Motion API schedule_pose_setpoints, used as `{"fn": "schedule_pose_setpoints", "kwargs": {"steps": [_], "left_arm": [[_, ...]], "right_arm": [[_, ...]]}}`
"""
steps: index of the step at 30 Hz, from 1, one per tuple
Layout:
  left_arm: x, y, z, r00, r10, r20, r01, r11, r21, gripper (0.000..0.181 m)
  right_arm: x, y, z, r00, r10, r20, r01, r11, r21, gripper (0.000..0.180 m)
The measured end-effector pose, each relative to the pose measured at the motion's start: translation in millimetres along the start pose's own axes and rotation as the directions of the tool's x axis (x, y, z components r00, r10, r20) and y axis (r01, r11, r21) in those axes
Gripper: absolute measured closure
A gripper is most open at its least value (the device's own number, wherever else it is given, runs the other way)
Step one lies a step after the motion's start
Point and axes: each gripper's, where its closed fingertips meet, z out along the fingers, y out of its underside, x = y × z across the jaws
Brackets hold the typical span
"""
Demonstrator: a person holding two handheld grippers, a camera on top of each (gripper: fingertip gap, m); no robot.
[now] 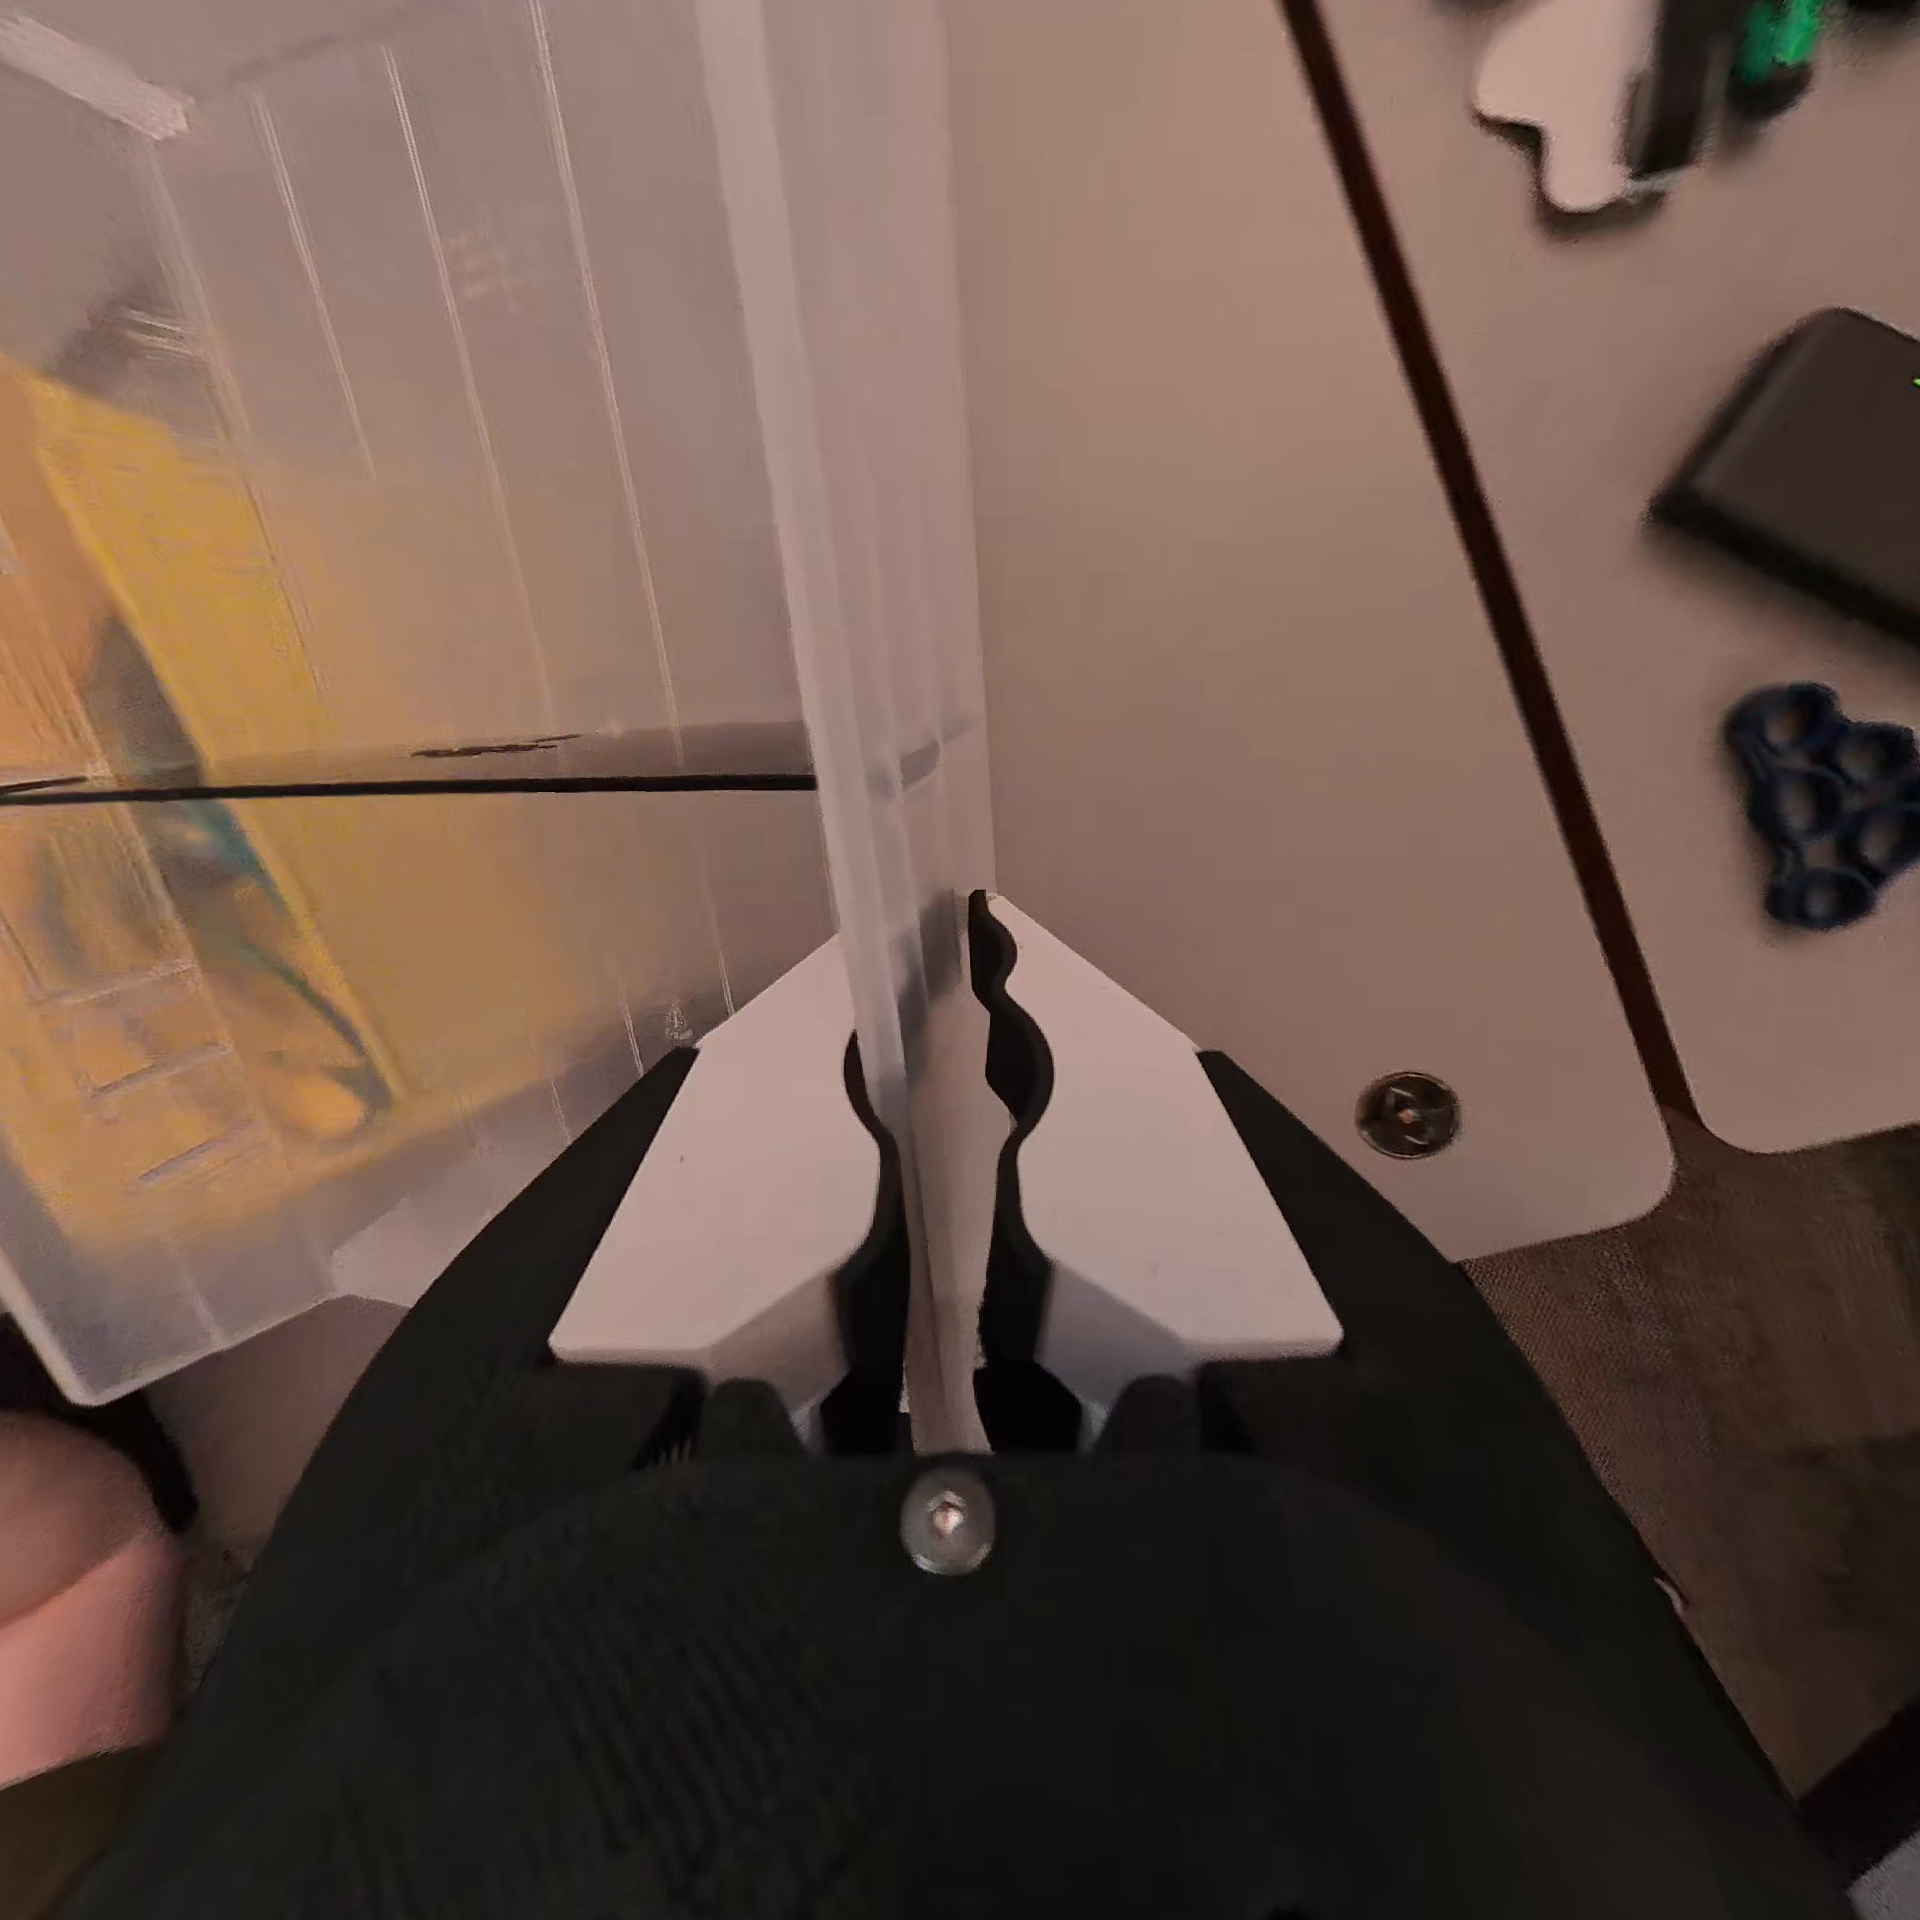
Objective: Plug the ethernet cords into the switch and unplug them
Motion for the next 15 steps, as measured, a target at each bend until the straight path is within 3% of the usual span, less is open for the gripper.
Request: {"fn": "schedule_pose_setpoints", "kwargs": {"steps": [2, 5, 9, 10, 12, 15], "left_arm": [[-1, 22, 14, 1.0, -0.008, -0.008, 0.007, 0.993, -0.119, 0.081], [-3, 45, 29, 1.0, -0.007, -0.007, 0.005, 0.975, -0.22, 0.081], [3, 74, 41, 0.996, -0.068, -0.064, 0.042, 0.936, -0.349, 0.096], [9, 75, 41, 0.987, -0.115, -0.114, 0.067, 0.932, -0.357, 0.112], [14, 77, 41, 0.971, -0.171, -0.166, 0.098, 0.921, -0.377, 0.113], [9, 78, 34, 0.977, -0.133, -0.169, 0.05, 0.905, -0.422, 0.12]], "right_arm": [[20, 2, 6, 0.999, 0.025, -0.029, -0.024, 1.0, 0.008, 0.174], [36, 7, 21, 0.998, 0.023, -0.066, -0.024, 1.0, -0.011, 0.174], [39, 15, 43, 0.996, -0.025, -0.085, 0.019, 0.998, -0.066, 0.173], [37, 17, 49, 0.996, -0.04, -0.082, 0.034, 0.996, -0.081, 0.173], [34, 19, 57, 0.995, -0.064, -0.075, 0.056, 0.993, -0.103, 0.172], [28, 20, 66, 0.993, -0.089, -0.072, 0.08, 0.989, -0.121, 0.171]]}}
